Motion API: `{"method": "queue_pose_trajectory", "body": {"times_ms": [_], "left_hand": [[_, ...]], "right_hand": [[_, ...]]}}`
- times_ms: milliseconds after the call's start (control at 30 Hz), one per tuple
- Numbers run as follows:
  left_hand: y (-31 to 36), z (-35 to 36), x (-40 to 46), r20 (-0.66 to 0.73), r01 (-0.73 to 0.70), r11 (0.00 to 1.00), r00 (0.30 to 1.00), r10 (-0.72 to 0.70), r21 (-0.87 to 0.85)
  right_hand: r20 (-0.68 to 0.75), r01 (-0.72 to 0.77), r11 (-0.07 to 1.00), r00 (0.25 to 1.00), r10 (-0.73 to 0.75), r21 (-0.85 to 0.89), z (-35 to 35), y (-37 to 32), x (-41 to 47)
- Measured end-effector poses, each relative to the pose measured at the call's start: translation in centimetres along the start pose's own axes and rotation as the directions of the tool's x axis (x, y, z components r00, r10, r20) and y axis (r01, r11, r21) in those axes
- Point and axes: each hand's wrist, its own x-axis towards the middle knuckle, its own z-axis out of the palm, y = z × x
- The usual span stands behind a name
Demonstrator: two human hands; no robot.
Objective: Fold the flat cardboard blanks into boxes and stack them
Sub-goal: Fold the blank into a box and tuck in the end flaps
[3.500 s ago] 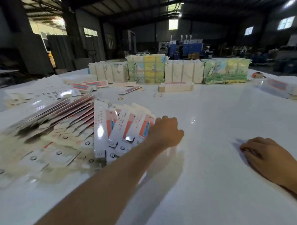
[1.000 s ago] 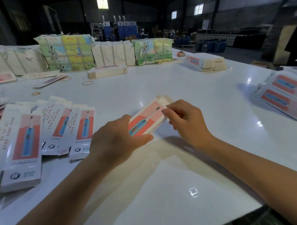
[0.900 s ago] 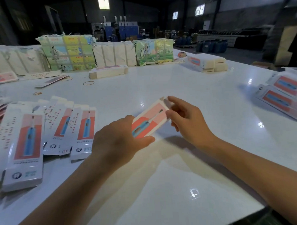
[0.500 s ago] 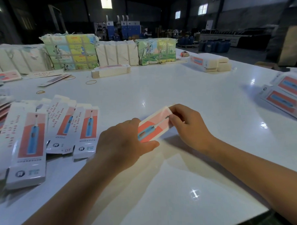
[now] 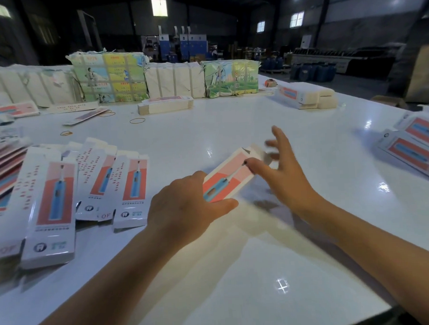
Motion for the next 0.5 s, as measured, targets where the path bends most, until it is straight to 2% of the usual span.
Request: {"method": "queue_pose_trajectory", "body": {"times_ms": [33, 67, 100, 133, 167, 200, 233, 267, 300, 333, 400, 500], "left_hand": [[0.1, 0.0, 0.0, 0.008, 0.006, 1.0, 1.0, -0.006, -0.003], [0.2, 0.1, 0.0, 0.021, 0.01, 1.0, 1.0, -0.011, 0.002], [0.3, 0.1, 0.1, 0.038, 0.014, 1.0, 0.999, -0.015, 0.013], [0.3, 0.2, 0.1, 0.055, 0.018, 1.0, 0.998, -0.019, 0.025], [0.4, 0.3, 0.2, 0.064, 0.022, 0.999, 0.998, -0.024, 0.035], [0.4, 0.4, 0.2, 0.067, 0.026, 0.999, 0.997, -0.028, 0.041], [0.4, 0.4, 0.2, 0.063, 0.026, 0.999, 0.998, -0.029, 0.046], [0.3, 0.4, 0.1, 0.058, 0.022, 0.998, 0.998, -0.025, 0.05], [0.3, 0.5, 0.1, 0.053, 0.016, 0.998, 0.998, -0.019, 0.052], [0.3, 0.4, 0.1, 0.049, 0.009, 0.999, 0.999, -0.012, 0.052], [0.5, 0.3, 0.0, 0.036, -0.013, 0.998, 0.999, 0.011, 0.062], [0.7, 0.2, -0.1, -0.003, -0.046, 0.993, 0.999, 0.046, 0.104]], "right_hand": [[0.159, -0.212, 0.926, 0.973, 0.169, 0.311, 0.0, -0.2, 0.2], [0.319, -0.393, 0.763, 0.913, 0.256, 0.514, 0.0, -0.3, 0.4], [0.403, -0.472, 0.665, 0.874, 0.27, 0.578, 0.0, -0.3, 0.4], [0.413, -0.475, 0.675, 0.871, 0.266, 0.565, 0.1, -0.4, 0.3], [0.359, -0.403, 0.763, 0.902, 0.239, 0.505, 0.3, -0.4, 0.0], [0.273, -0.26, 0.893, 0.948, 0.163, 0.367, 0.4, -0.3, -0.2], [0.195, -0.077, 0.989, 0.979, 0.052, 0.126, 0.5, 0.0, -0.5], [0.156, 0.088, 0.986, 0.986, -0.066, -0.143, 0.7, 0.2, -0.7], [0.156, 0.201, 0.92, 0.975, -0.156, -0.337, 0.7, 0.2, -0.9], [0.166, 0.249, 0.879, 0.966, -0.197, -0.407, 0.8, 0.2, -1.0], [0.167, 0.221, 0.92, 0.97, -0.174, -0.324, 0.8, 0.0, -1.2], [0.12, 0.055, 0.998, 0.991, -0.058, 0.023, 0.9, -0.4, -1.0]]}}
